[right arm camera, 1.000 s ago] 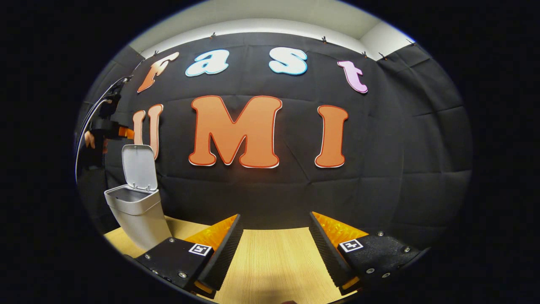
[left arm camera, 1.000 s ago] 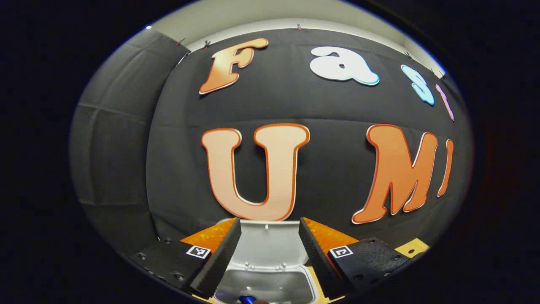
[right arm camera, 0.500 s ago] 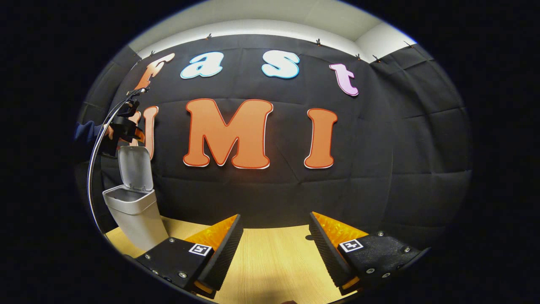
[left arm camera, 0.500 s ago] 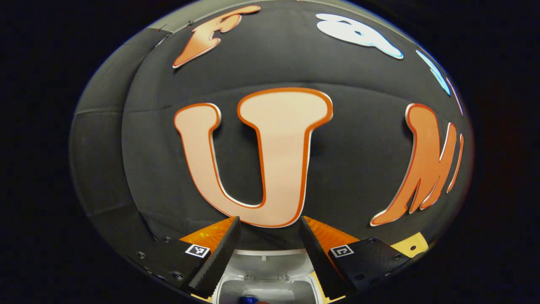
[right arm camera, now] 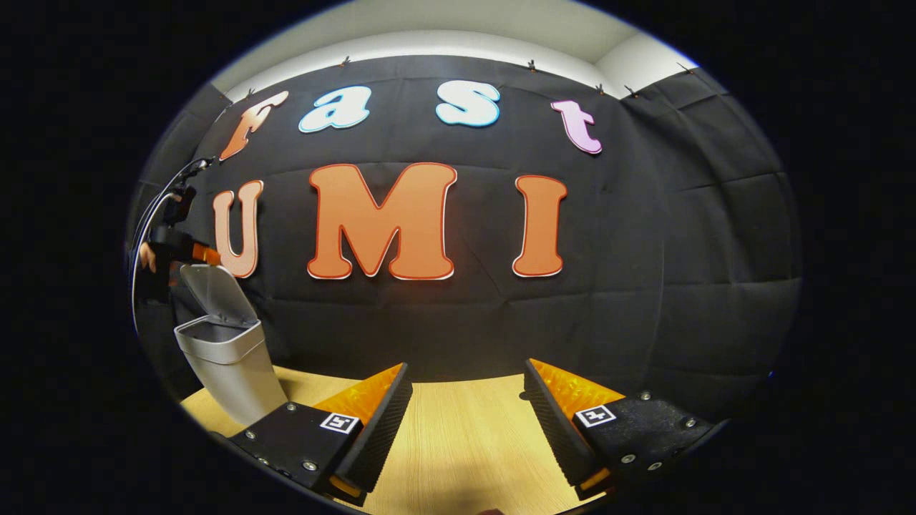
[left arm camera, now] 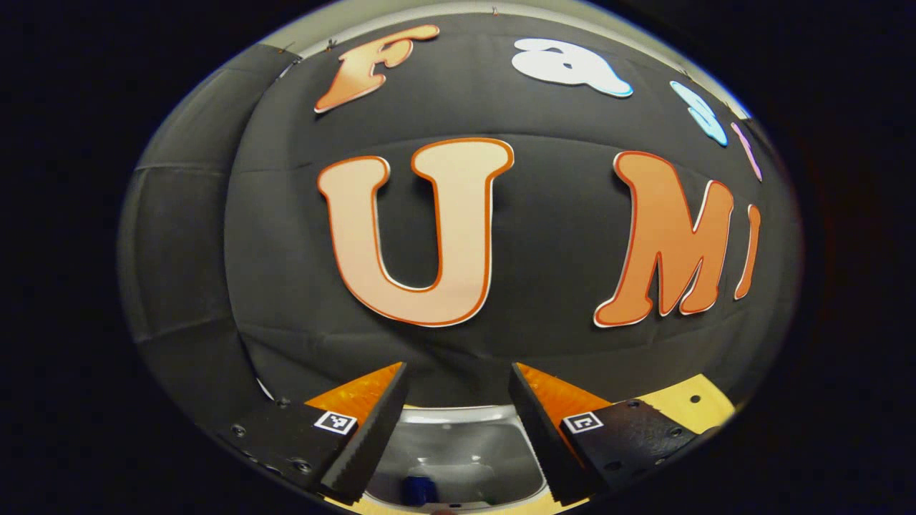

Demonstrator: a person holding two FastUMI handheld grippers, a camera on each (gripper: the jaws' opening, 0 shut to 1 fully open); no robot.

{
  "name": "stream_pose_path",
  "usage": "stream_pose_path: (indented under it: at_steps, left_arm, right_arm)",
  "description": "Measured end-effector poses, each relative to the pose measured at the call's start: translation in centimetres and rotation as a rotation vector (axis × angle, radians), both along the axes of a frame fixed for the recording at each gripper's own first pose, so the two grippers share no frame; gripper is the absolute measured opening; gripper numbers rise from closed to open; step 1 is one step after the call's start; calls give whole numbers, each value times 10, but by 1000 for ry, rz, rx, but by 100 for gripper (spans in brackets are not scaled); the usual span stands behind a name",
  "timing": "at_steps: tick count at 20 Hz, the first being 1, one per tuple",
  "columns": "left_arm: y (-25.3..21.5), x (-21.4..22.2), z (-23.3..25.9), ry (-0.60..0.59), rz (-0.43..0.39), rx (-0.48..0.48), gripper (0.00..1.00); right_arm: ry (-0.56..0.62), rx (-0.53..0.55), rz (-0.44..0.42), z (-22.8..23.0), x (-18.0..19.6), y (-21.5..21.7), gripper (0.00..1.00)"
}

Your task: Press the lid of the desktop garbage bin to open it, pick up the crumpled paper on the desktop and throw it into the bin, then pick up the pop can on the desktop and drop it into the bin, and finally close the garbage bin lid.

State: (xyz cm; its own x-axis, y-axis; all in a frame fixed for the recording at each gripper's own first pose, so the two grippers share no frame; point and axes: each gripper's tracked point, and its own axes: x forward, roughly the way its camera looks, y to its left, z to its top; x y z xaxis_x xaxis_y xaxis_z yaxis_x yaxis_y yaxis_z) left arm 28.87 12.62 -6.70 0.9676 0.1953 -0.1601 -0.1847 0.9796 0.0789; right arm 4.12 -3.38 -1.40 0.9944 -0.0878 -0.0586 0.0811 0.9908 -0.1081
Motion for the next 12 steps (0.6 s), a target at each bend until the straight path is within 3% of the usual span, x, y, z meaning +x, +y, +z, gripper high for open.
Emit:
stream_pose_path:
  at_steps: [2,5,6,8,10,12]
  left_arm:
    - [-12,-26,-33,27,-11,-16,93]
    - [-21,-52,-86,79,-10,-9,87]
    - [-14,-56,-92,60,14,20,90]
    - [-13,-60,-109,68,10,-25,97]
    - [-16,-69,-131,133,22,-91,94]
    - [-13,-62,-128,73,19,-84,98]
  right_arm:
    - [3,-7,28,-1,2,9,94]
    - [15,-11,64,-3,4,23,94]
    - [16,-12,81,-3,4,28,94]
    - [18,-35,100,-4,5,34,94]
    - [19,-48,109,-4,4,36,94]
    - [27,-47,112,-6,4,36,94]
